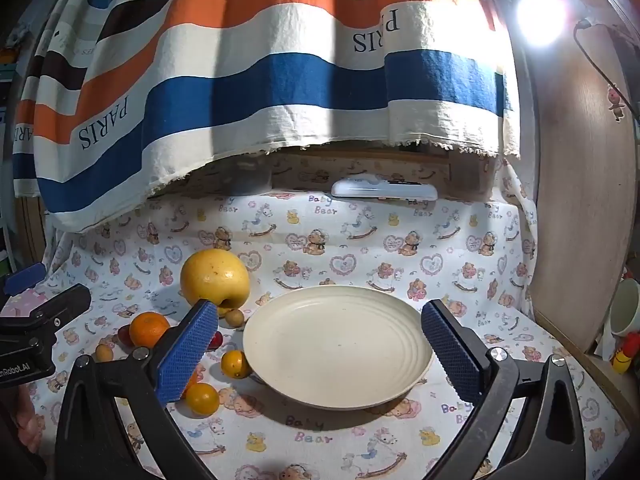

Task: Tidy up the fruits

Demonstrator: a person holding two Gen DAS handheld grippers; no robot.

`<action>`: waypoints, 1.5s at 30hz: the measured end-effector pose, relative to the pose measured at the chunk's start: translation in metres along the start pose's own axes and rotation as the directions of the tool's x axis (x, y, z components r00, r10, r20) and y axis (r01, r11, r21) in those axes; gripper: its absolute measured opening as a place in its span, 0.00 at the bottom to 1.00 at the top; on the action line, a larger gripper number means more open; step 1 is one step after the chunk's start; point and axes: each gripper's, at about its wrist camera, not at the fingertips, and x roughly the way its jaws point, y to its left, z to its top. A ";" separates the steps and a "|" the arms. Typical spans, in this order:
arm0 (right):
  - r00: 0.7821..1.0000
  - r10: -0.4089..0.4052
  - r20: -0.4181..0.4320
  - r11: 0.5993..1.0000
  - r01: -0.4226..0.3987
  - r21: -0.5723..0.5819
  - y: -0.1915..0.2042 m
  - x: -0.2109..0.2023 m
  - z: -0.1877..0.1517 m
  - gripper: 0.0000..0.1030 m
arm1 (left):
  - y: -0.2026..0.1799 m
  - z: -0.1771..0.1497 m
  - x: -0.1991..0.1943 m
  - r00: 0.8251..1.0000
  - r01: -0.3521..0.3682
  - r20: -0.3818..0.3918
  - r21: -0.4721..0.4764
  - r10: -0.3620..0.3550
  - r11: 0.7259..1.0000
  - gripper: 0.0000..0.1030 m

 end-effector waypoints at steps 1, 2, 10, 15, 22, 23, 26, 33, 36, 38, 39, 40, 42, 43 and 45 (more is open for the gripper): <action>1.000 0.008 0.002 1.000 -0.008 -0.003 0.000 -0.002 0.001 0.99 | 0.000 0.000 0.000 1.000 0.000 -0.001 -0.001 0.000 1.000 1.00; 1.000 0.011 0.006 1.000 -0.011 -0.002 -0.002 -0.005 0.000 0.99 | -0.001 0.000 -0.001 1.000 -0.004 0.000 -0.002 0.004 1.000 1.00; 0.999 0.014 0.029 1.000 -0.014 0.015 -0.004 -0.006 -0.001 0.99 | -0.002 0.005 0.001 1.000 -0.024 -0.011 -0.031 0.023 0.999 1.00; 1.000 0.010 0.027 1.000 -0.010 0.016 -0.005 -0.005 0.000 0.99 | 0.001 -0.001 -0.001 1.000 -0.012 -0.003 -0.033 0.012 0.999 1.00; 1.000 0.004 0.027 1.000 -0.005 0.018 -0.005 -0.006 -0.001 0.99 | 0.003 -0.002 -0.002 1.000 -0.021 0.003 -0.040 0.021 0.999 1.00; 1.000 0.003 0.028 1.000 -0.004 0.018 -0.004 -0.006 -0.001 0.99 | 0.003 -0.001 -0.002 1.000 -0.021 0.001 -0.041 0.021 0.999 1.00; 0.999 0.016 0.030 1.000 -0.017 0.016 -0.005 -0.008 -0.002 0.99 | 0.003 -0.001 -0.002 1.000 -0.022 0.001 -0.041 0.022 0.999 1.00; 0.998 0.059 0.022 0.998 -0.059 -0.009 -0.001 -0.009 -0.002 0.99 | 0.008 -0.001 -0.005 0.995 -0.099 0.010 -0.062 0.100 0.993 1.00; 0.998 0.059 0.014 0.998 -0.059 -0.004 -0.002 -0.007 -0.002 0.99 | 0.010 -0.002 -0.004 0.996 -0.091 0.004 -0.068 0.091 0.994 1.00; 0.999 0.052 0.013 0.999 -0.052 0.001 -0.003 -0.006 -0.002 0.99 | 0.009 -0.002 -0.003 0.997 -0.074 0.000 -0.063 0.074 0.995 1.00; 0.999 0.042 0.015 0.999 -0.042 0.004 -0.003 -0.007 -0.002 0.99 | 0.008 -0.002 -0.003 0.998 -0.067 -0.001 -0.058 0.067 0.996 1.00; 0.999 0.038 0.015 0.999 -0.038 0.005 -0.003 -0.007 -0.002 0.99 | 0.007 -0.002 -0.003 0.998 -0.060 -0.001 -0.054 0.060 0.997 1.00; 0.999 0.038 0.018 0.999 -0.038 0.006 -0.004 -0.008 -0.002 0.99 | 0.005 -0.002 -0.003 0.999 -0.046 0.002 -0.047 0.046 0.998 1.00; 0.999 0.037 0.019 0.999 -0.037 0.005 -0.004 -0.008 -0.002 0.99 | 0.005 -0.002 -0.004 0.999 -0.044 0.005 -0.047 0.044 0.998 1.00; 0.999 0.036 0.019 0.999 -0.036 0.005 -0.004 -0.008 -0.002 0.99 | 0.005 -0.001 -0.005 0.999 -0.040 0.010 -0.049 0.040 0.998 1.00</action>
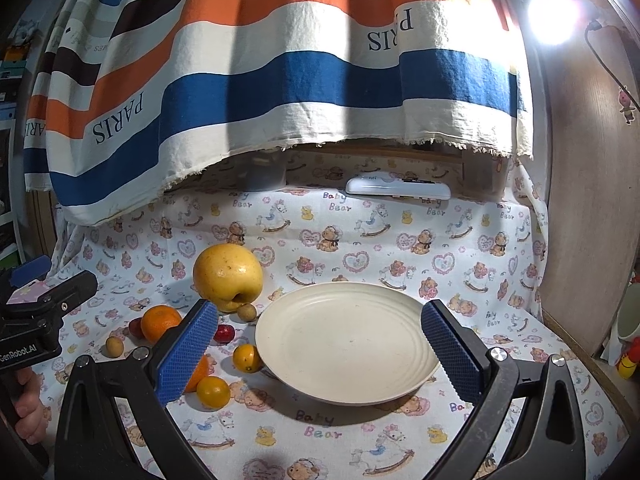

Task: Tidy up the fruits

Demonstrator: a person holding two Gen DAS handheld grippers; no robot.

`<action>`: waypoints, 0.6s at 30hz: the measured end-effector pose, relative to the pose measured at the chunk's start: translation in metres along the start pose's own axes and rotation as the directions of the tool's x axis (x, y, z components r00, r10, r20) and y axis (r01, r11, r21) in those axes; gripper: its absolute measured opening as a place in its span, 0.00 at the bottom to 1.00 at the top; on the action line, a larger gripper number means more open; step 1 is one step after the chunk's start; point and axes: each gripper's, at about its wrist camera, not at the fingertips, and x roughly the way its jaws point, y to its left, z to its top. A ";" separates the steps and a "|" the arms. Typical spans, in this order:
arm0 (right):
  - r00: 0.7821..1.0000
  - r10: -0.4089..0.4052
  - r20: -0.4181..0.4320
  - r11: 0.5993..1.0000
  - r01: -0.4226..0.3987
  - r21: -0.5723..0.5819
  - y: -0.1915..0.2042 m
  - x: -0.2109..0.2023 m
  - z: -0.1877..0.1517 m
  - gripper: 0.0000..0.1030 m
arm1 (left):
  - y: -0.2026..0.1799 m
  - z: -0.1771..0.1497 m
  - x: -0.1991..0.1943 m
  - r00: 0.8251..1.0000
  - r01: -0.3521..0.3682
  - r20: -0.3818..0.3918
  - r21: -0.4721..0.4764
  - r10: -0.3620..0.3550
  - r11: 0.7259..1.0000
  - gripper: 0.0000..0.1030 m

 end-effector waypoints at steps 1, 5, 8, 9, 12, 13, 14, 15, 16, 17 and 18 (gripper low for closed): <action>1.000 0.001 0.000 1.000 -0.001 0.001 0.000 0.000 0.000 0.99 | 0.000 0.000 0.000 1.000 0.005 0.001 -0.002 -0.005 1.000 1.00; 1.000 0.001 -0.001 1.000 -0.001 0.000 0.000 0.000 0.000 0.99 | 0.001 0.000 0.001 1.000 0.004 -0.007 -0.006 -0.004 1.000 1.00; 1.000 0.000 0.000 1.000 0.000 0.001 0.000 0.000 0.000 0.99 | 0.001 0.000 0.001 1.000 0.009 -0.003 -0.006 -0.009 1.000 1.00; 1.000 0.000 -0.001 1.000 0.000 0.001 0.000 0.000 0.000 0.99 | 0.001 0.000 0.001 1.000 0.008 -0.001 -0.005 -0.008 1.000 1.00; 1.000 0.001 -0.001 1.000 -0.001 0.000 0.000 0.000 0.000 0.99 | 0.000 0.000 0.002 1.000 0.011 -0.002 0.002 -0.011 1.000 1.00; 1.000 0.001 -0.001 1.000 -0.001 0.000 0.000 0.000 0.000 0.99 | -0.001 0.000 0.002 1.000 0.009 -0.004 0.004 -0.009 1.000 1.00; 1.000 0.000 -0.001 1.000 0.000 0.001 0.000 0.001 0.000 0.99 | -0.001 0.000 0.002 1.000 0.006 -0.007 0.006 -0.006 1.000 1.00; 1.000 -0.001 0.000 1.000 0.001 0.001 0.000 0.001 0.000 0.99 | -0.001 0.000 0.003 1.000 0.004 -0.009 0.007 -0.004 1.000 1.00; 1.000 0.001 -0.001 1.000 -0.001 0.001 0.000 0.001 0.000 0.99 | -0.001 -0.001 0.003 1.000 0.008 -0.012 0.007 -0.007 1.000 1.00; 1.000 0.001 -0.001 1.000 -0.001 0.001 0.000 0.001 0.000 0.99 | -0.001 -0.001 0.003 1.000 0.012 -0.015 0.007 -0.012 1.000 1.00; 1.000 0.001 -0.002 1.000 -0.001 0.001 0.000 0.001 0.000 0.99 | -0.001 -0.001 0.004 1.000 0.016 -0.018 0.007 -0.015 1.000 1.00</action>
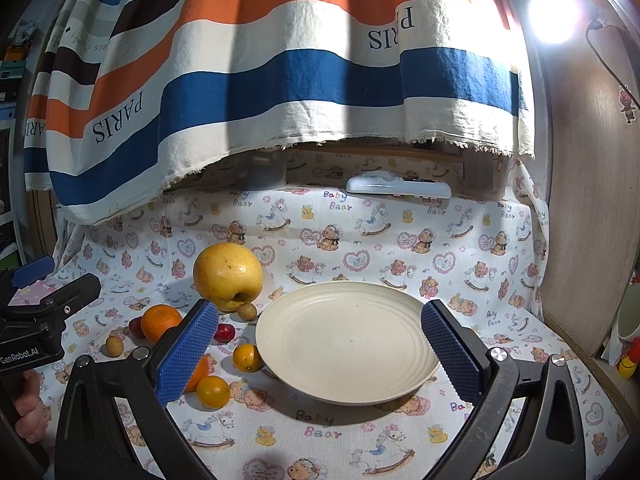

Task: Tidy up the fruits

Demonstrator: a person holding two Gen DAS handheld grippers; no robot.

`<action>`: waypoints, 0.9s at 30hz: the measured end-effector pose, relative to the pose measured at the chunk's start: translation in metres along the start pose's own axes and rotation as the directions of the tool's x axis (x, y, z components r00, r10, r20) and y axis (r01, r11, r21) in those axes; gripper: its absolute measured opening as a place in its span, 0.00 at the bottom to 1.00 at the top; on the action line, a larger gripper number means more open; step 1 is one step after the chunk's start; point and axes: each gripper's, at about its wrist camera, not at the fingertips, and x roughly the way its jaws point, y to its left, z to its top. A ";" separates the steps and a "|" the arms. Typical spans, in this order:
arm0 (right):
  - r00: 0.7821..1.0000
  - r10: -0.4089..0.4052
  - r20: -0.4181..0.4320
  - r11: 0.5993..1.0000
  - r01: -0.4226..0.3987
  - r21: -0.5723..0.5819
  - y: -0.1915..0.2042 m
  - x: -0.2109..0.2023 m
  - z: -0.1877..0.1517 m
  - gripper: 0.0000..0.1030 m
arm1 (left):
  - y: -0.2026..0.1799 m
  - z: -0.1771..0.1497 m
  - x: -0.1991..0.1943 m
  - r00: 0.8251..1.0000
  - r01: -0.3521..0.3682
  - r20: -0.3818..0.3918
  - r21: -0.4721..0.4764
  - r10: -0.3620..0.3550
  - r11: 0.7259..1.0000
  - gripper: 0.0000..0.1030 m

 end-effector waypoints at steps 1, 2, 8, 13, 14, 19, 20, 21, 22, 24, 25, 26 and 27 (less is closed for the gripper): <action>1.000 0.000 0.000 1.000 0.000 0.000 0.000 0.000 0.000 0.99 | 0.000 0.000 0.000 1.000 0.002 -0.002 0.000 -0.002 1.000 1.00; 1.000 -0.003 0.000 1.000 0.003 0.000 0.000 0.000 0.000 0.99 | 0.000 0.000 0.000 1.000 0.002 -0.003 0.000 -0.002 1.000 1.00; 1.000 0.000 -0.002 1.000 0.000 -0.002 0.000 0.001 0.000 0.99 | 0.000 0.000 0.001 1.000 0.004 0.002 0.004 -0.004 1.000 1.00; 1.000 -0.002 -0.004 1.000 0.002 -0.001 0.000 0.000 -0.001 0.99 | 0.000 -0.001 0.000 1.000 0.003 -0.002 0.003 -0.003 1.000 1.00; 1.000 -0.001 -0.004 1.000 0.001 -0.002 0.000 0.001 0.000 0.99 | 0.000 -0.001 0.000 1.000 0.002 -0.008 0.001 -0.002 1.000 1.00; 1.000 0.002 -0.013 1.000 -0.002 -0.002 -0.001 0.002 0.000 0.99 | 0.000 -0.001 -0.002 1.000 0.001 -0.011 0.002 -0.001 1.000 1.00; 1.000 0.001 -0.014 1.000 -0.001 -0.001 0.000 0.002 0.000 0.99 | -0.001 -0.001 -0.003 1.000 0.007 -0.010 0.006 -0.007 1.000 1.00; 1.000 0.001 -0.014 1.000 -0.001 -0.001 0.000 0.002 0.000 0.99 | -0.001 -0.001 -0.002 1.000 0.014 -0.012 0.009 -0.014 1.000 1.00; 1.000 0.000 -0.017 1.000 0.000 0.001 0.000 0.003 0.000 0.99 | -0.001 -0.001 -0.002 1.000 0.017 -0.012 0.011 -0.017 1.000 1.00; 1.000 -0.002 -0.021 1.000 0.002 0.003 0.000 0.003 -0.001 0.99 | -0.002 -0.001 -0.004 1.000 0.015 -0.003 0.013 -0.015 1.000 1.00; 1.000 -0.002 -0.020 1.000 0.002 0.002 0.001 0.003 -0.001 0.99 | -0.002 -0.001 -0.005 1.000 0.015 0.003 0.016 -0.015 1.000 1.00; 1.000 -0.002 -0.019 1.000 0.002 0.000 0.001 0.003 -0.001 0.99 | -0.003 0.000 -0.005 1.000 0.015 0.007 0.019 -0.015 1.000 1.00; 1.000 -0.001 -0.018 1.000 0.001 0.000 0.000 0.003 0.000 0.99 | -0.003 0.000 -0.005 1.000 0.016 0.006 0.020 -0.016 1.000 1.00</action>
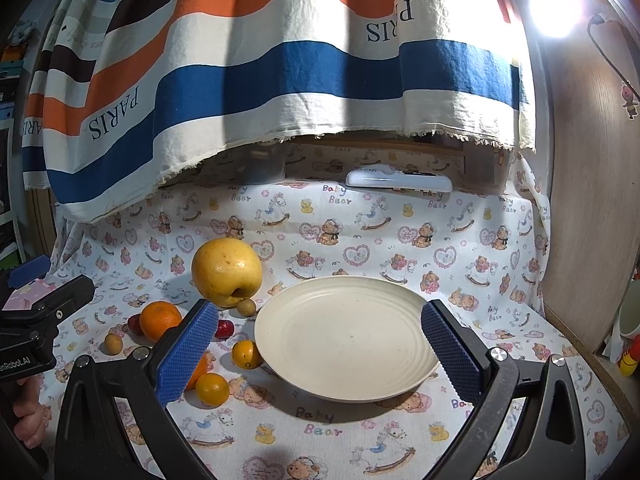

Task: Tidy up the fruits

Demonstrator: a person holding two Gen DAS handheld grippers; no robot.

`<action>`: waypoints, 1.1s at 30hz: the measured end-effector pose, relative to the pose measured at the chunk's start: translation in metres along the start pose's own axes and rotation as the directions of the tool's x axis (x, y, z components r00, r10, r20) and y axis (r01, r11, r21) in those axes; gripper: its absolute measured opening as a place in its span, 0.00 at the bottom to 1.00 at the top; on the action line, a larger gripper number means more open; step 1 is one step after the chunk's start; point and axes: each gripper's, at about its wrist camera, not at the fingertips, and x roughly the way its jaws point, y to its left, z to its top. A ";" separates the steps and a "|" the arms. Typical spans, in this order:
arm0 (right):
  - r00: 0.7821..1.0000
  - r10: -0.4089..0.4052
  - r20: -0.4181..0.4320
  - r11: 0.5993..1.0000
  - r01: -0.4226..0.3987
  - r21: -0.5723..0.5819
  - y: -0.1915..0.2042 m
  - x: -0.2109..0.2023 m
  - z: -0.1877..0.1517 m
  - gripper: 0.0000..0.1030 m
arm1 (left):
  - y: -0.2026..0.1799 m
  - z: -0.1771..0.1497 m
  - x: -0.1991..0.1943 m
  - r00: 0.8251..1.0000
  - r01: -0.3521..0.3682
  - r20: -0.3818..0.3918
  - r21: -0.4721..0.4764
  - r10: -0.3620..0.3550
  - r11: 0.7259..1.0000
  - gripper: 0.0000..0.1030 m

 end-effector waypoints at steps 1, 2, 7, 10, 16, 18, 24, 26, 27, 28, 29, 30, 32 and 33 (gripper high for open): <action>1.000 -0.001 0.001 1.000 0.001 0.000 0.000 0.000 0.000 0.99 | 0.000 0.000 0.001 1.000 0.001 -0.002 0.000 -0.001 1.000 1.00; 1.000 -0.001 0.002 1.000 0.001 0.000 0.000 0.000 0.000 0.99 | 0.001 0.000 0.002 1.000 0.004 -0.005 -0.003 -0.004 1.000 1.00; 1.000 -0.003 0.011 1.000 0.003 -0.003 0.000 -0.001 0.000 0.99 | 0.008 0.001 0.003 1.000 0.004 -0.015 -0.042 -0.005 0.999 1.00; 1.000 0.002 0.017 1.000 -0.002 -0.010 0.001 -0.002 0.000 0.99 | 0.012 0.001 0.007 0.999 0.000 -0.033 -0.053 -0.002 0.999 1.00; 1.000 0.008 0.021 1.000 -0.007 -0.012 0.002 -0.006 0.000 0.99 | 0.014 0.000 0.011 0.999 -0.005 -0.051 -0.040 0.003 0.999 1.00; 1.000 0.008 0.020 1.000 -0.008 -0.008 0.002 -0.006 0.001 0.99 | 0.014 0.000 0.013 0.998 0.005 -0.068 -0.034 -0.007 0.999 1.00; 1.000 0.013 0.016 1.000 -0.012 -0.020 0.002 -0.006 0.002 0.99 | 0.021 0.011 0.007 0.998 -0.019 -0.064 -0.049 0.016 0.999 1.00; 1.000 0.020 0.015 1.000 -0.019 -0.022 0.002 -0.006 0.002 0.99 | 0.032 0.018 0.005 0.996 -0.048 -0.079 -0.088 0.041 0.995 1.00; 1.000 0.026 0.013 0.999 -0.025 -0.022 0.002 -0.007 0.003 0.99 | 0.037 0.021 0.005 0.995 -0.057 -0.088 -0.100 0.048 0.993 1.00; 0.999 0.036 0.001 0.999 -0.036 -0.026 0.002 -0.007 0.004 0.99 | 0.041 0.025 0.006 0.993 -0.080 -0.100 -0.103 0.070 0.991 1.00; 0.999 0.039 -0.018 0.999 -0.040 -0.025 0.002 -0.006 0.005 0.99 | 0.046 0.027 0.006 0.990 -0.099 -0.111 -0.106 0.087 0.989 1.00; 0.999 0.042 -0.031 0.999 -0.042 -0.017 0.001 -0.007 0.006 0.99 | 0.049 0.028 0.007 0.989 -0.101 -0.118 -0.113 0.088 0.988 1.00; 0.997 0.071 -0.031 0.998 -0.071 0.002 -0.002 -0.008 0.008 0.99 | 0.057 0.030 0.008 0.987 -0.088 -0.145 -0.133 0.069 0.987 1.00; 0.997 0.076 -0.029 0.997 -0.076 0.005 -0.003 -0.008 0.008 0.99 | 0.059 0.031 0.011 0.984 -0.087 -0.166 -0.134 0.064 0.987 1.00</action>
